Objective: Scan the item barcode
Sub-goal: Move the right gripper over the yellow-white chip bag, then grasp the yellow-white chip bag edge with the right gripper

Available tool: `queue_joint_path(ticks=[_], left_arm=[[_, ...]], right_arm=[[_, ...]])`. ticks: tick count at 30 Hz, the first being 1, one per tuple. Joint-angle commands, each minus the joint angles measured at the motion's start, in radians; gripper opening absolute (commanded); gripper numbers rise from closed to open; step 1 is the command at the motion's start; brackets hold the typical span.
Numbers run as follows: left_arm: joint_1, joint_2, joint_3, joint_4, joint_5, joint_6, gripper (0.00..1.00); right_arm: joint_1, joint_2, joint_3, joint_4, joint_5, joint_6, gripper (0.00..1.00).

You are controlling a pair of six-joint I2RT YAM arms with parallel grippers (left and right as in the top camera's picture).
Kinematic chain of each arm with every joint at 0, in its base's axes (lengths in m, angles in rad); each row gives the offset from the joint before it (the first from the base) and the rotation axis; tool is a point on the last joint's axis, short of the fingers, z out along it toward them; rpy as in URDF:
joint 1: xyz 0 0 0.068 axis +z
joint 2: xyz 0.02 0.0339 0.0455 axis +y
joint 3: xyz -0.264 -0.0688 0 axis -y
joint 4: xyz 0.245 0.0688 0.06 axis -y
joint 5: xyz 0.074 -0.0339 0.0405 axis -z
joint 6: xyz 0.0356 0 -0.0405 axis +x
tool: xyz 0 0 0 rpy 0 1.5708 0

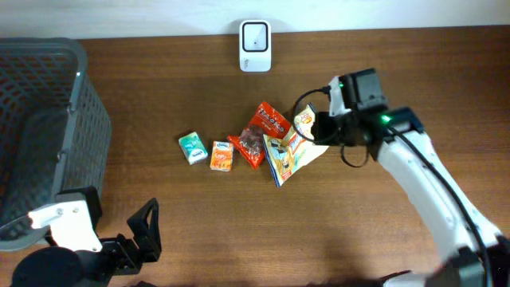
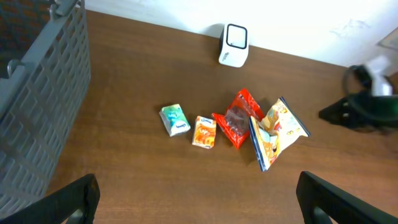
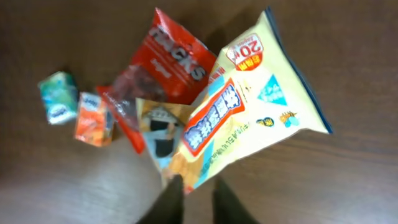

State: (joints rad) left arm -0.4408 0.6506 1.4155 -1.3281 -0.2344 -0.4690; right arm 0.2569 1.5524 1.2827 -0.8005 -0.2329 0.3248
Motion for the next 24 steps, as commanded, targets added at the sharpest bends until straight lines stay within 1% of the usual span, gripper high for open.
queue_joint_path(ticks=[1,8,14,16,19,21,24], left_arm=[[0.005,0.000,-0.003,0.002,0.007,-0.009,0.99],[0.005,0.000,-0.003,0.002,0.007,-0.009,0.99],[0.005,0.000,-0.003,0.002,0.007,-0.009,0.99],[0.005,0.000,-0.003,0.002,0.007,-0.009,0.99],[0.005,0.000,-0.003,0.002,0.007,-0.009,0.99],[0.005,0.000,-0.003,0.002,0.007,-0.009,0.99],[0.005,0.000,-0.003,0.002,0.007,-0.009,0.99]], right_arm=[[0.006,0.105,0.014,0.035,-0.062,0.031,0.04],[0.008,0.286,0.014,0.110,-0.157,0.032,0.04],[0.040,0.433,0.014,0.163,-0.148,0.032,0.04],[0.040,0.457,0.014,0.160,-0.121,0.032,0.04],[0.039,0.438,0.019,0.100,-0.096,0.032,0.04],[0.037,0.399,0.038,0.042,-0.084,0.032,0.04],[0.037,0.311,0.090,-0.051,-0.015,0.031,0.04]])
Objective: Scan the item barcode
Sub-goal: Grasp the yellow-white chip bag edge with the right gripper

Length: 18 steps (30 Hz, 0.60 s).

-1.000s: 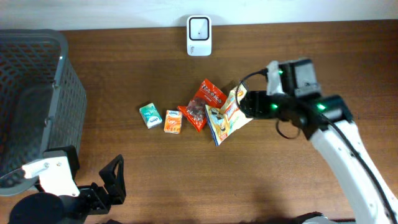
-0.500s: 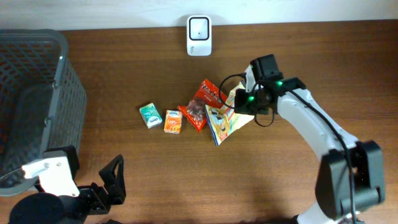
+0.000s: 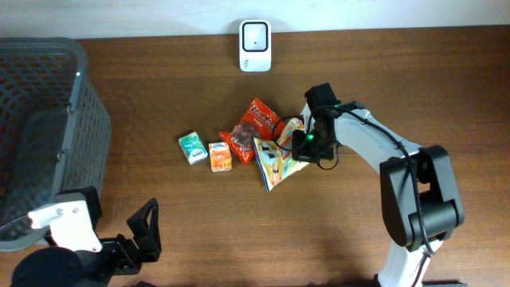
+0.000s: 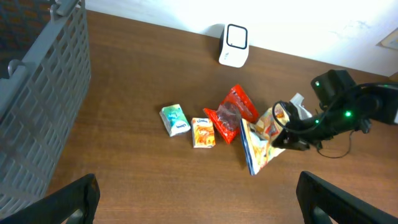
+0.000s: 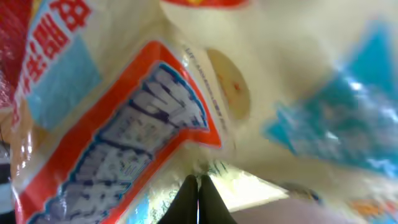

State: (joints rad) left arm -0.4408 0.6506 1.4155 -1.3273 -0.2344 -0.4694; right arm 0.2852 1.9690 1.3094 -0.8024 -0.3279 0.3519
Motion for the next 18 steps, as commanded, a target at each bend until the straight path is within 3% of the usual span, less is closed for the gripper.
queue_joint_path(ticks=[1,8,18], left_arm=[[0.005,0.000,-0.003,0.002,0.007,-0.008,0.99],[0.005,0.000,-0.003,0.002,0.007,-0.008,0.99],[0.005,0.000,-0.003,0.002,0.007,-0.008,0.99]], right_arm=[[0.010,-0.139,0.084,-0.072,0.080,0.004,0.04],[0.012,-0.279,0.121,-0.073,0.044,0.005,0.04],[0.130,-0.105,0.092,-0.018,0.063,0.029,0.04]])
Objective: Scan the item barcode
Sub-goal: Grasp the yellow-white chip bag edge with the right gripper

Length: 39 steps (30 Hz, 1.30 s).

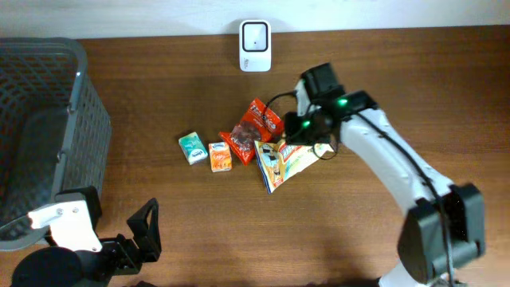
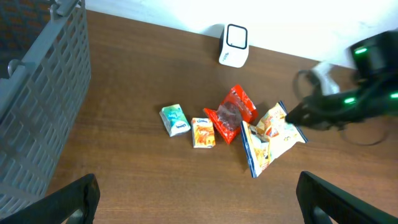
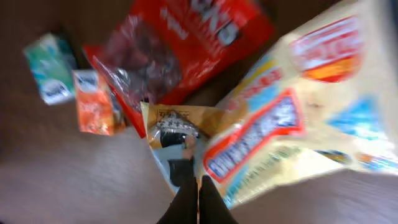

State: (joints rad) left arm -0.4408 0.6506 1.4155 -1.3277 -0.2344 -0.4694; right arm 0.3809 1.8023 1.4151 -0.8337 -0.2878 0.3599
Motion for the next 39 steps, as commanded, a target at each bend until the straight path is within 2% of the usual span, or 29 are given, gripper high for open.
queue_joint_path(ticks=[1,4,7,12,15,20,23,27,34,39], left_arm=[[0.005,0.000,-0.003,0.002,0.007,-0.008,0.99],[0.005,0.000,-0.003,0.002,0.007,-0.008,0.99],[0.005,0.000,-0.003,0.002,0.007,-0.008,0.99],[0.005,0.000,-0.003,0.002,0.007,-0.008,0.99],[0.005,0.000,-0.003,0.002,0.007,-0.008,0.99],[0.005,0.000,-0.003,0.002,0.007,-0.008,0.99],[0.005,0.000,-0.003,0.002,0.007,-0.009,0.99],[0.005,0.000,-0.003,0.002,0.007,-0.008,0.99],[0.005,0.000,-0.003,0.002,0.007,-0.008,0.99],[0.005,0.000,-0.003,0.002,0.007,-0.008,0.99]], right_arm=[[0.046,0.094,-0.014,0.015,0.063,0.060,0.04],[0.069,0.176,-0.014,0.008,0.170,0.113,0.04],[0.072,0.270,-0.014,0.011,0.171,0.113,0.04],[0.072,0.298,-0.007,0.001,0.168,0.070,0.04],[0.060,0.266,0.052,-0.066,0.169,0.059,0.04],[0.004,0.233,0.292,-0.320,0.174,-0.007,0.04],[-0.036,0.233,0.328,-0.374,0.179,-0.016,0.04],[-0.067,0.254,0.305,-0.354,0.220,-0.015,0.04],[-0.069,0.304,0.220,-0.159,0.226,-0.016,0.04],[-0.070,0.384,0.191,-0.068,0.319,-0.015,0.04]])
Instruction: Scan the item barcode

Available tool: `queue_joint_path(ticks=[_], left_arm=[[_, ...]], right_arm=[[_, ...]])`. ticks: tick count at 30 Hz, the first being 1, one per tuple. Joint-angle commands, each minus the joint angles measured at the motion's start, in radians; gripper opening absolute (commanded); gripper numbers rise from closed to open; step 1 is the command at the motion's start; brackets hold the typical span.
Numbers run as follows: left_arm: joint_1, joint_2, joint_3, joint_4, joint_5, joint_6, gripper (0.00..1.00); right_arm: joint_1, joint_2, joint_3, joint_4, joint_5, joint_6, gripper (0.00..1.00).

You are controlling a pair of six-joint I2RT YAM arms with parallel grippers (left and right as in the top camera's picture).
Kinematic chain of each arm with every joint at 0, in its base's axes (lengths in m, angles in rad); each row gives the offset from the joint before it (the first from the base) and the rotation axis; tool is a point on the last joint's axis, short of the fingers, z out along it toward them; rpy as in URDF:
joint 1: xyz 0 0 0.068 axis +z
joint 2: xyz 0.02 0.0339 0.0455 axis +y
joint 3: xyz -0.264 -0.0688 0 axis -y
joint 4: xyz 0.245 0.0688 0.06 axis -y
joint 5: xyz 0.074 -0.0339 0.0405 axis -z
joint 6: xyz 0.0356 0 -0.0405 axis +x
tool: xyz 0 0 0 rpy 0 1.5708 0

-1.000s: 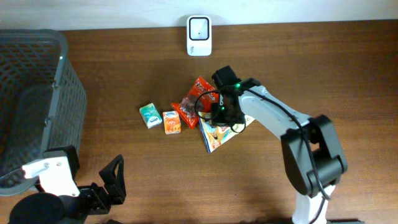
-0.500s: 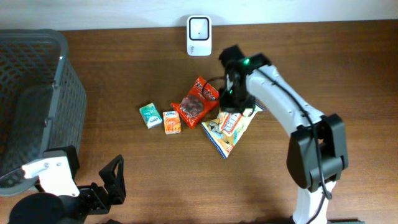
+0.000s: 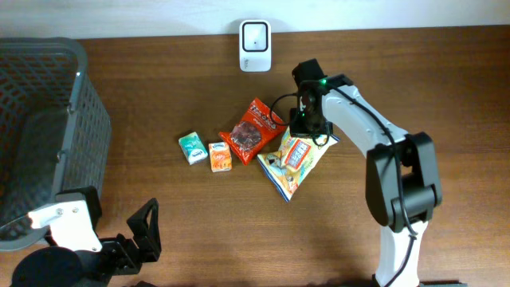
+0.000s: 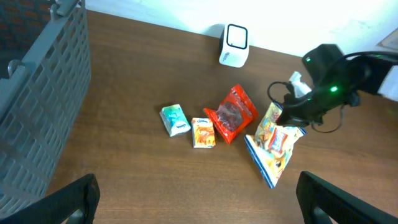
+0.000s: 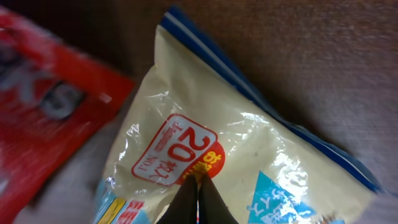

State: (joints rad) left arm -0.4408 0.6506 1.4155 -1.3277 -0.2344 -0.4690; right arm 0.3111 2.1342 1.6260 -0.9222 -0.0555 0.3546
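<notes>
A yellow snack bag (image 3: 296, 156) lies slanted on the table, its lower corner pointing front-right. My right gripper (image 5: 199, 181) is shut, its fingertips pressed on the bag's (image 5: 249, 168) upper end at the red "20" badge; nothing shows between them. Overhead, that gripper (image 3: 307, 121) sits at the bag's far end. A white scanner (image 3: 255, 36) stands at the table's back edge. My left gripper (image 4: 199, 202) hangs open at the front left, far from the items. The bag's barcode is not visible.
A red snack bag (image 3: 255, 132) touches the yellow bag's left side. An orange carton (image 3: 221, 156) and a green carton (image 3: 192, 148) lie further left. A grey mesh basket (image 3: 76, 96) fills the left edge of the table.
The yellow bag has turned: its lower corner pointed front-left, now front-right, and it lies a little further right. My right gripper is close on the bag's upper end. The left arm is unchanged.
My right gripper hung right of the yellow bag with fingers slightly apart. Then it was shut and low against the bag, and the bags sat shifted left. Then it was higher, still shut. Now it presses the turned bag's top end.
</notes>
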Motion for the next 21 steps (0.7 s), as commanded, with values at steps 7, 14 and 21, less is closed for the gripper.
queue_joint_path(ticks=[7,14,21], left_arm=[[0.005,0.000,-0.003,0.002,0.007,-0.009,0.99],[0.005,0.000,-0.003,0.002,0.007,-0.009,0.99],[0.005,0.000,-0.003,0.002,0.007,-0.009,0.99]], right_arm=[[-0.056,0.019,0.090,-0.163,0.233,0.031,0.04],[-0.082,-0.030,0.412,-0.566,-0.045,-0.129,0.04],[0.020,-0.020,0.333,-0.597,-0.235,-0.250,0.04]])
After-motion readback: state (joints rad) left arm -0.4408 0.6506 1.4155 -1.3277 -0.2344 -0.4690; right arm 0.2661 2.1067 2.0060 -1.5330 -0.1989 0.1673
